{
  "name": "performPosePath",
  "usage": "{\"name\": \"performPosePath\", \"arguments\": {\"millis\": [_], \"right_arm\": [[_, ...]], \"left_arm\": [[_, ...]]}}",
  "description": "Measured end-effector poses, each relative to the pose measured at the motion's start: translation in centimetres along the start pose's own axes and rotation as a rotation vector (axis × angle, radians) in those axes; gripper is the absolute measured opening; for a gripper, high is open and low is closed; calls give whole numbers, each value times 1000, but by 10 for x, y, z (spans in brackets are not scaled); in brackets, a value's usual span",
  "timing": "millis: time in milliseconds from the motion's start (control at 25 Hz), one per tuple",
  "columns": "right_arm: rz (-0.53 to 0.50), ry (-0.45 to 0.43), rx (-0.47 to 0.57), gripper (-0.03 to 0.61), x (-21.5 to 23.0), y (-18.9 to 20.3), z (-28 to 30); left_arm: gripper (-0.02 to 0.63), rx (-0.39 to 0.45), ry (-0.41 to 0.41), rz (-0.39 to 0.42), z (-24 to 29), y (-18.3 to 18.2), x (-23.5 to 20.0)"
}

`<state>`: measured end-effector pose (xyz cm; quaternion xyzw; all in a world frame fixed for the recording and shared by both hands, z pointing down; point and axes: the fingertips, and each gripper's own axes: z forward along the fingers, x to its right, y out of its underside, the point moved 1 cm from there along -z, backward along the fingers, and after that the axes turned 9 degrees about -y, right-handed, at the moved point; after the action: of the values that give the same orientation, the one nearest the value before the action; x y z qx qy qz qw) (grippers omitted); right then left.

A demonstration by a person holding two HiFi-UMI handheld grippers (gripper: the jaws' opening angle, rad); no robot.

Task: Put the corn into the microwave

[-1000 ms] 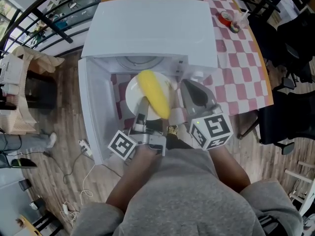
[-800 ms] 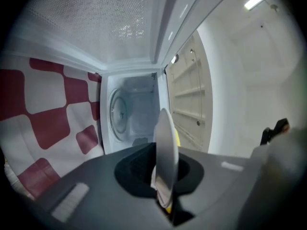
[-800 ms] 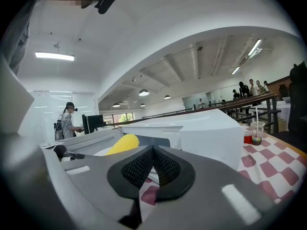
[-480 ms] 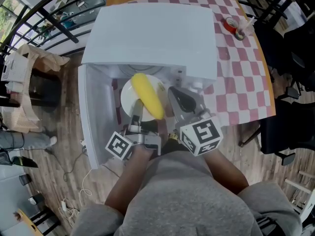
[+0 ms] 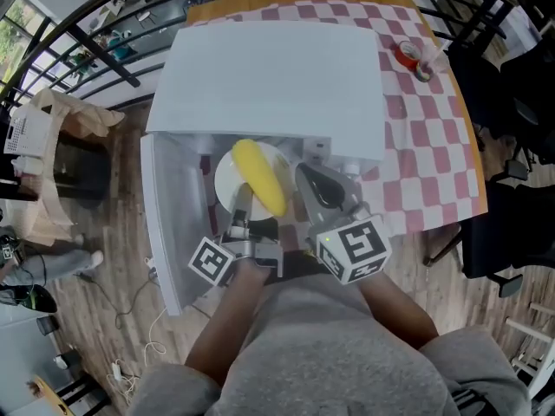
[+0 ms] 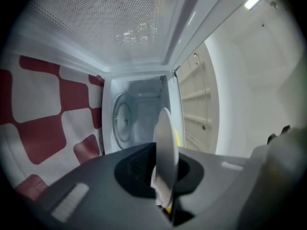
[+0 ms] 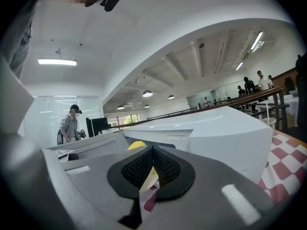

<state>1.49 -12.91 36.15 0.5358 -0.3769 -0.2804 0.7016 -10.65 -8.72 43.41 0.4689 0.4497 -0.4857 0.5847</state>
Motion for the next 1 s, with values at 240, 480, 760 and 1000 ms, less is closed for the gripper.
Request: {"name": "performPosePath", "arguments": {"millis": [240,480,760,1000], "right_arm": [[-5,22,-1,-2,0,-5,17],[-10,29,-2,-2,-1,-9,32],[-13,43,-12,-2,-3,-5,45],[-22,52,-21,-2,-8,-4,54]], "left_arm": [[12,-19,8,-6,18,-15,-3],[12,-46,-10,-21,31,-22,-12],[12,-55,-26,-23,43,-33,-31],[12,-78,-38,-28,48,-44,-43]]}}
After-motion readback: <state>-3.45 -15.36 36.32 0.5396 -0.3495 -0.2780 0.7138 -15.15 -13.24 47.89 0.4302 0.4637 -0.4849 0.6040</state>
